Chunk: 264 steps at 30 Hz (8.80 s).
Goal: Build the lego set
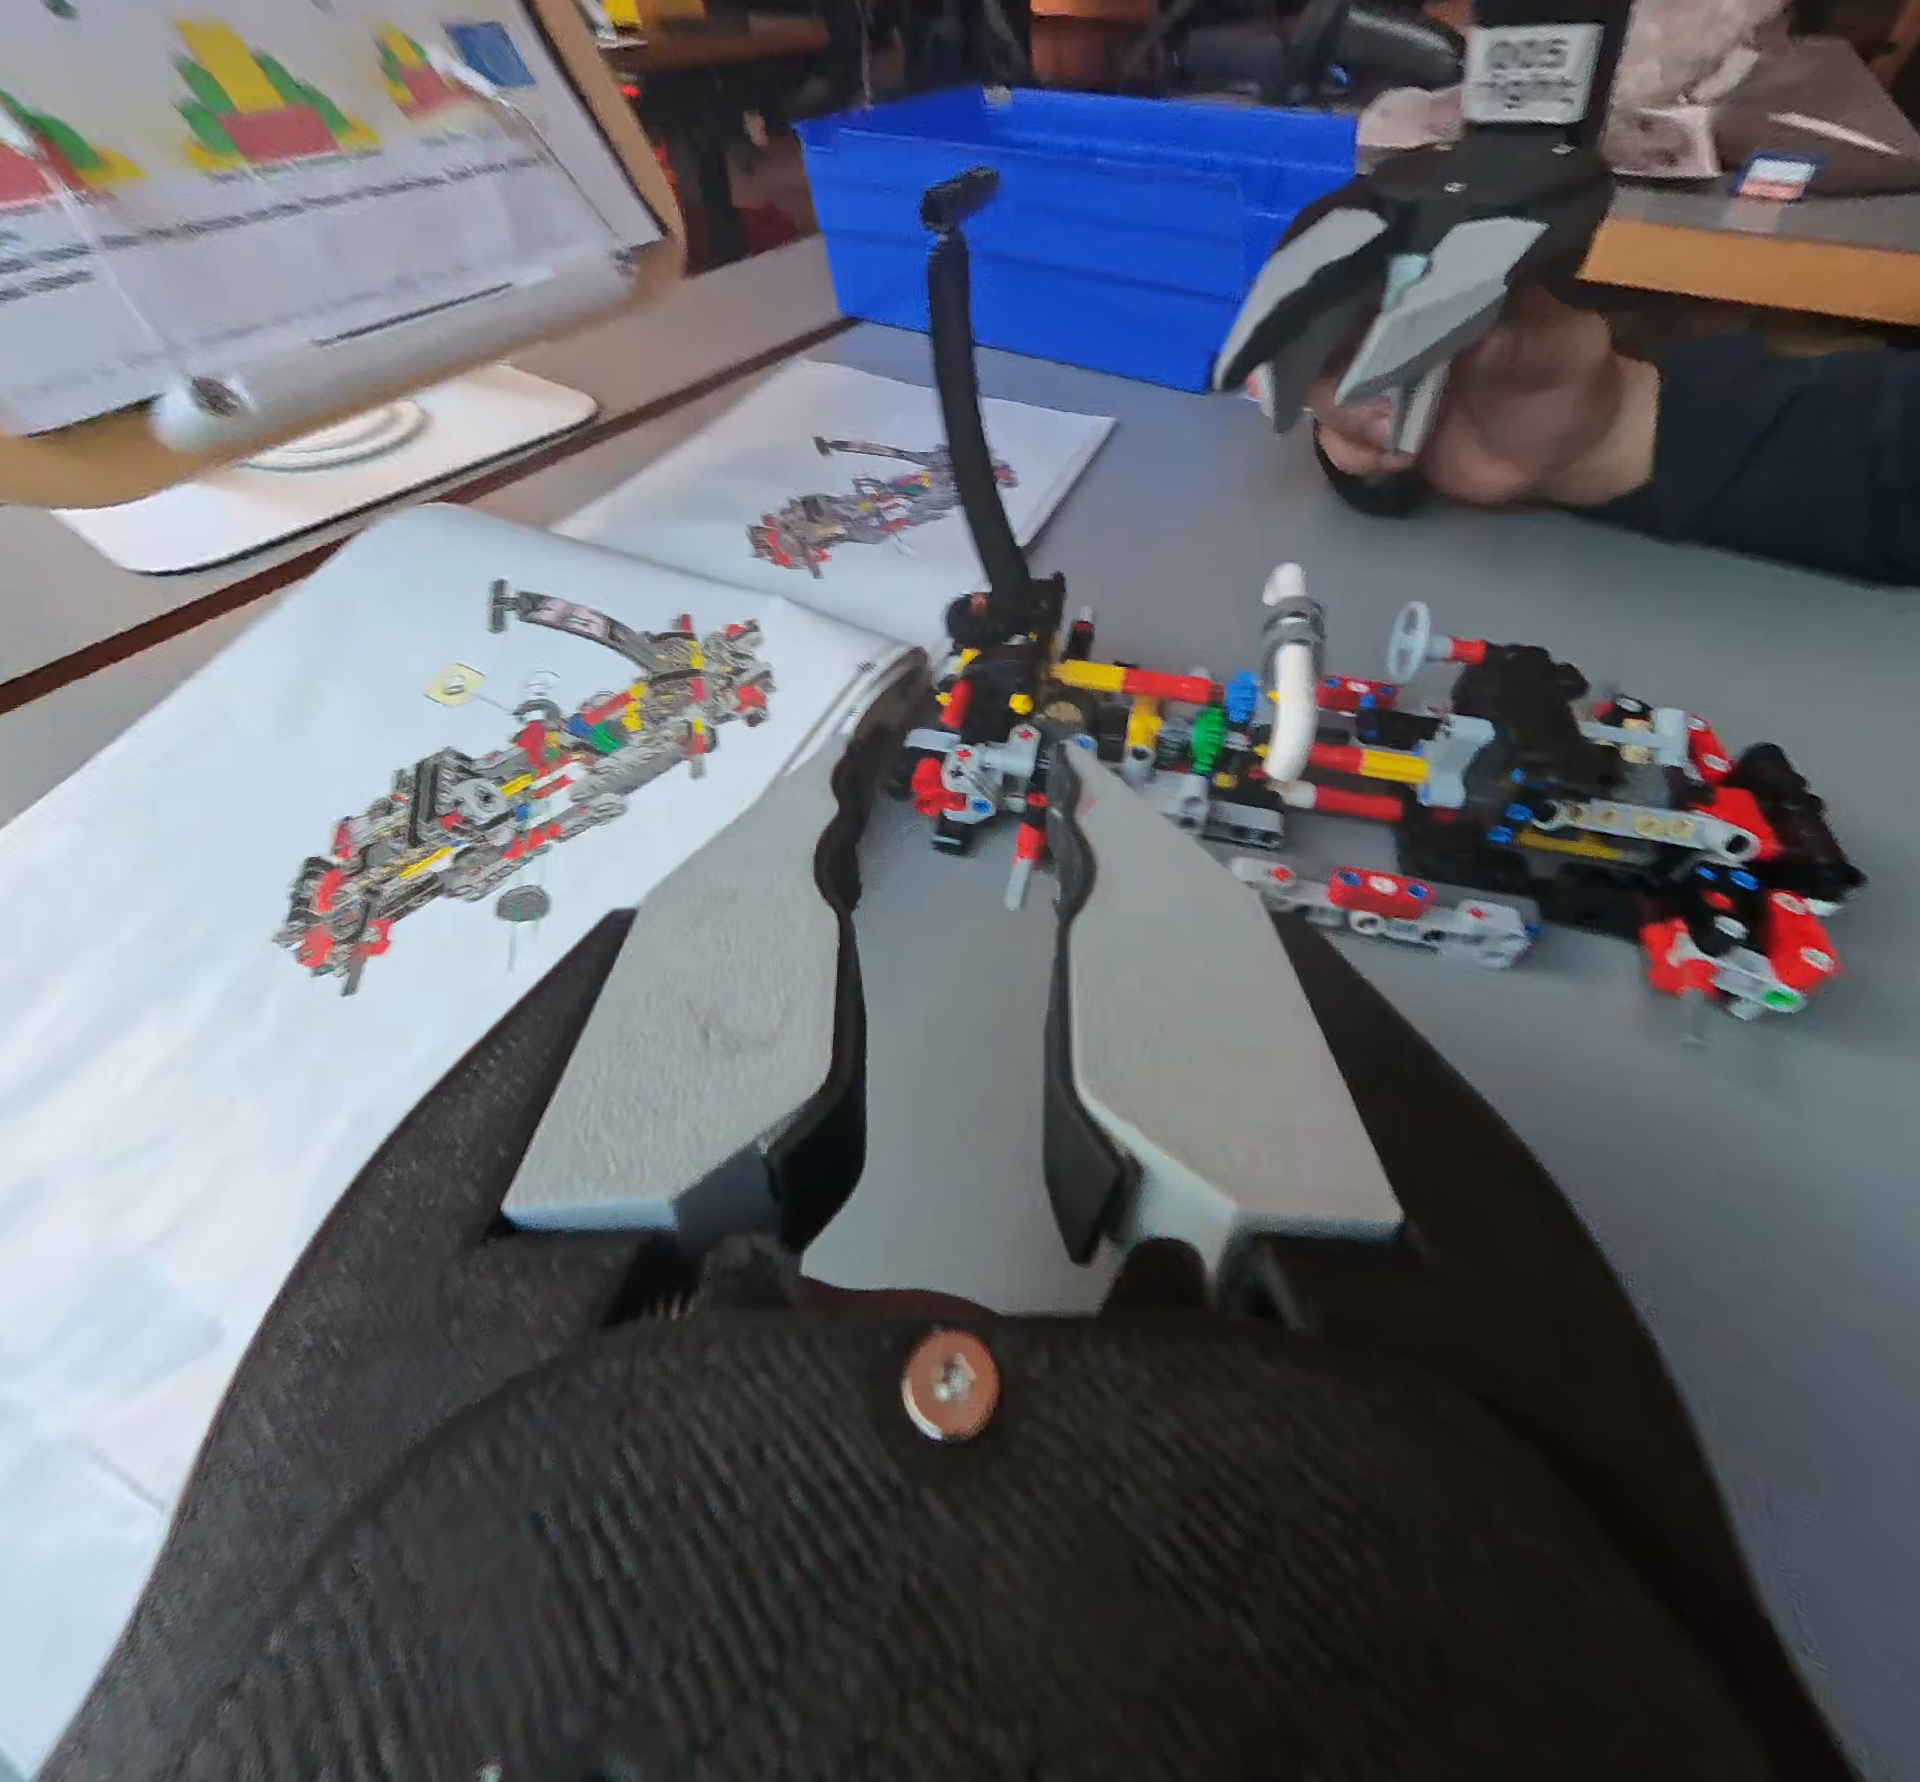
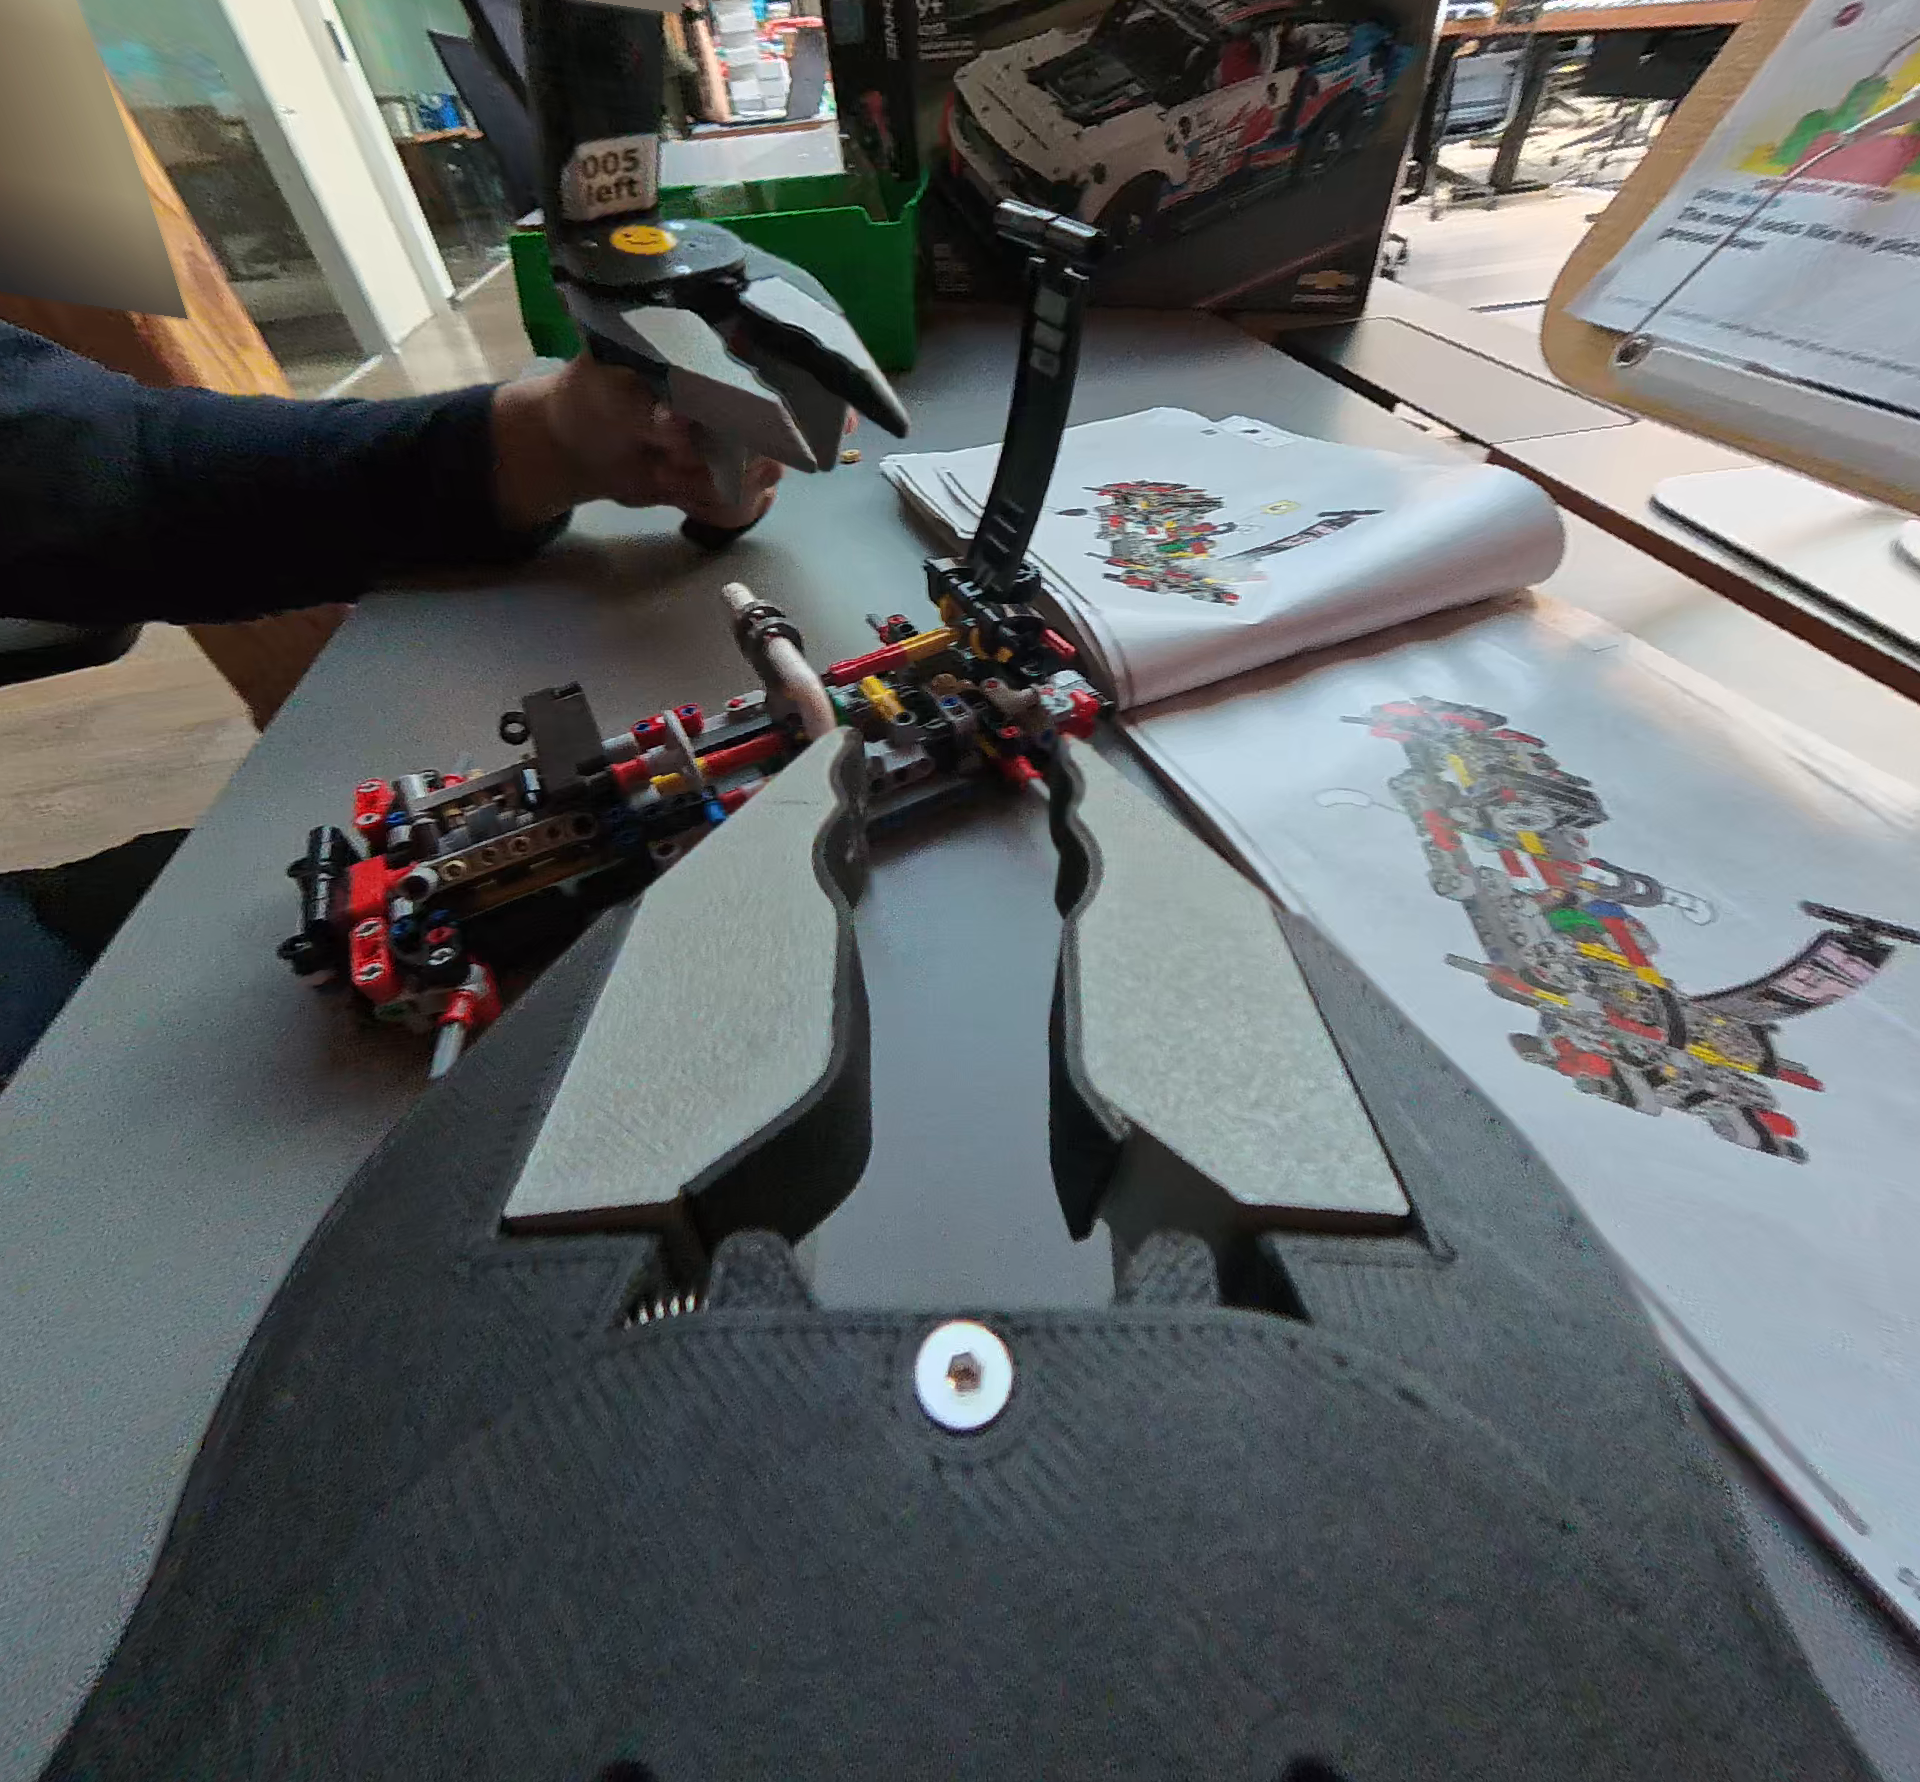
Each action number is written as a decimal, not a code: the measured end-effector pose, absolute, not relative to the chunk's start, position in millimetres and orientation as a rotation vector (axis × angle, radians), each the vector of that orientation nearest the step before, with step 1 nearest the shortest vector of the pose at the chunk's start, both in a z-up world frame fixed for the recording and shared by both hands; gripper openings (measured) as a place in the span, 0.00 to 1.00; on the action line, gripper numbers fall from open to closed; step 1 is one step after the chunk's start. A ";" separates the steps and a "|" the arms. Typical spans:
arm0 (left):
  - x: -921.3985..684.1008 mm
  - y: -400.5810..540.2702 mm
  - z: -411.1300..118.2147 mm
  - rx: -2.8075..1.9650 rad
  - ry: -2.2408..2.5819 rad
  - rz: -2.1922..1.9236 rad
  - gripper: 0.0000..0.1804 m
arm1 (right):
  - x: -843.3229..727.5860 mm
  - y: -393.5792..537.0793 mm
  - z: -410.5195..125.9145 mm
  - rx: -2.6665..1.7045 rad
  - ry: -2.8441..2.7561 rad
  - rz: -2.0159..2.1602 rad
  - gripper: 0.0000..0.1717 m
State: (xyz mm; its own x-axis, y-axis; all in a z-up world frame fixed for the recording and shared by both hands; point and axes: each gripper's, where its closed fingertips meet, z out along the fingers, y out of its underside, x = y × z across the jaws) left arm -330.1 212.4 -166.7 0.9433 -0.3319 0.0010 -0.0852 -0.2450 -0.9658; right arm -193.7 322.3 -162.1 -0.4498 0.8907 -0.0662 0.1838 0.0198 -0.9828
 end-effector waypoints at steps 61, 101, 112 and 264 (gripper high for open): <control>-414.2 206.0 -152.8 -1.732 0.018 0.129 0.15 | -201.8 470.0 -193.3 -1.630 -1.308 0.842 0.31; -409.1 197.3 -151.7 -1.716 0.028 0.040 0.15 | -224.8 453.9 -231.9 -1.951 -1.472 0.736 0.04; -418.1 187.8 -140.0 -1.623 -0.042 0.060 0.12 | -221.9 458.0 -246.4 -1.964 -1.539 0.529 0.22; -373.9 -3.2 -235.5 -2.183 -0.301 0.168 0.25 | -145.2 333.7 -211.6 -1.327 -1.597 0.506 0.14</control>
